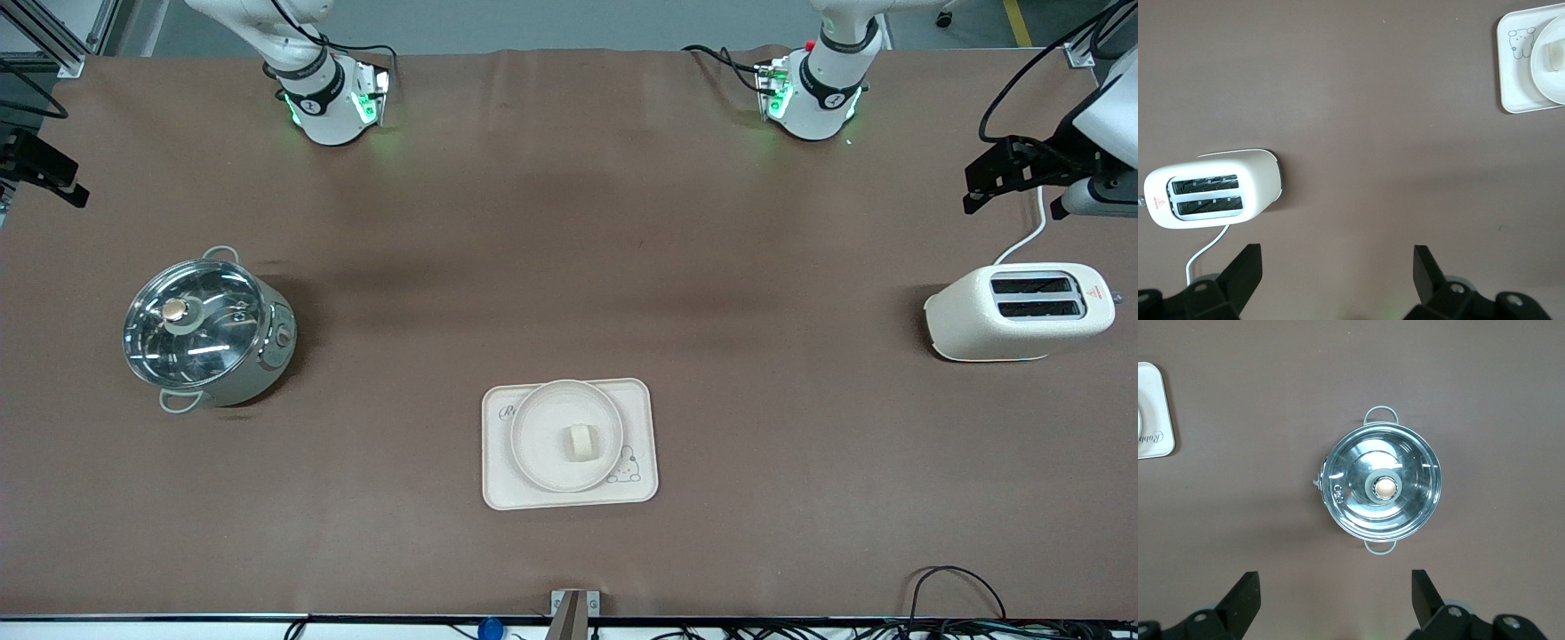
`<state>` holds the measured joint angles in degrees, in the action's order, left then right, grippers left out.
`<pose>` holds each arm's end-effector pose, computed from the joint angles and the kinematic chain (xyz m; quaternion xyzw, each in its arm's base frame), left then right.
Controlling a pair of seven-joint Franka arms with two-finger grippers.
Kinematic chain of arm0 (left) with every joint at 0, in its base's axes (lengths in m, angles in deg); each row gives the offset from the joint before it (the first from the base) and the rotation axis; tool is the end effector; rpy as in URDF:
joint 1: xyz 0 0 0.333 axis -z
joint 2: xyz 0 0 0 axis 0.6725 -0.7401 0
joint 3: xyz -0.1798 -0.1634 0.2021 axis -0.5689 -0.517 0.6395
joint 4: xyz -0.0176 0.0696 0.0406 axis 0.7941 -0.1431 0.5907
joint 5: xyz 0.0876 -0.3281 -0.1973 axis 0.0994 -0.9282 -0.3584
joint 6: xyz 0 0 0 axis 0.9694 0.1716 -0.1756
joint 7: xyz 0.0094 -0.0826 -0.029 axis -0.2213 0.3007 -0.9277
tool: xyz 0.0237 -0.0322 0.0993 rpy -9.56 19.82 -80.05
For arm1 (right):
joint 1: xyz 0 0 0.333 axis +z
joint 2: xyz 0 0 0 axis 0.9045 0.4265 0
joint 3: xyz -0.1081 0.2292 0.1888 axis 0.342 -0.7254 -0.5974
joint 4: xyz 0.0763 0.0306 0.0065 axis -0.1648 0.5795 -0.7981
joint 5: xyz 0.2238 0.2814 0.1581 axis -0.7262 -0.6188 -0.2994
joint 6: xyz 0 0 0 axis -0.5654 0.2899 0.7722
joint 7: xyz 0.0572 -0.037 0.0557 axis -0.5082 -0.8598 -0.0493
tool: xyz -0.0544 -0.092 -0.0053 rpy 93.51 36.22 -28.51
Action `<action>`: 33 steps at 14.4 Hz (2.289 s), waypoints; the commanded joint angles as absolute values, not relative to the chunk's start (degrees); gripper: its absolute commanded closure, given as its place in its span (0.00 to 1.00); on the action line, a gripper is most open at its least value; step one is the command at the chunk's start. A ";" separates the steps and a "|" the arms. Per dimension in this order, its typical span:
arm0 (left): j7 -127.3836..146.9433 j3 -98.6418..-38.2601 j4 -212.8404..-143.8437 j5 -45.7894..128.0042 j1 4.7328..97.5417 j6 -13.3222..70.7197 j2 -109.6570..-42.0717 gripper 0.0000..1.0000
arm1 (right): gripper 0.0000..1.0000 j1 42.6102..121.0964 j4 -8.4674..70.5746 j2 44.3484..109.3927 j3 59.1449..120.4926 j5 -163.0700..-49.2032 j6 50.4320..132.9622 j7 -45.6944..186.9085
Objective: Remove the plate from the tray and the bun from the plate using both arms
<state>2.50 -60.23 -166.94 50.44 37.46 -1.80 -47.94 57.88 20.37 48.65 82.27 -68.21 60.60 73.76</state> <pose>0.5336 -0.0503 0.6558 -0.9986 0.0525 -0.0049 0.0063 0.5162 -0.0441 0.6750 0.9996 -0.0263 0.0069 0.0105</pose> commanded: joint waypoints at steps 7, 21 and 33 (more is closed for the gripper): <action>2.63 -60.06 -164.76 51.42 37.25 -1.90 -49.98 0.00 | 0.00 57.72 21.06 47.87 82.08 -68.06 60.19 73.35; 1.49 -59.88 -164.85 51.42 36.99 -1.36 -50.25 0.00 | 0.00 69.39 21.50 67.36 82.08 -83.95 78.70 82.99; 1.66 -59.71 -165.20 51.33 36.99 -3.21 -50.42 0.00 | 0.00 88.13 6.85 103.84 82.00 -90.91 116.17 98.92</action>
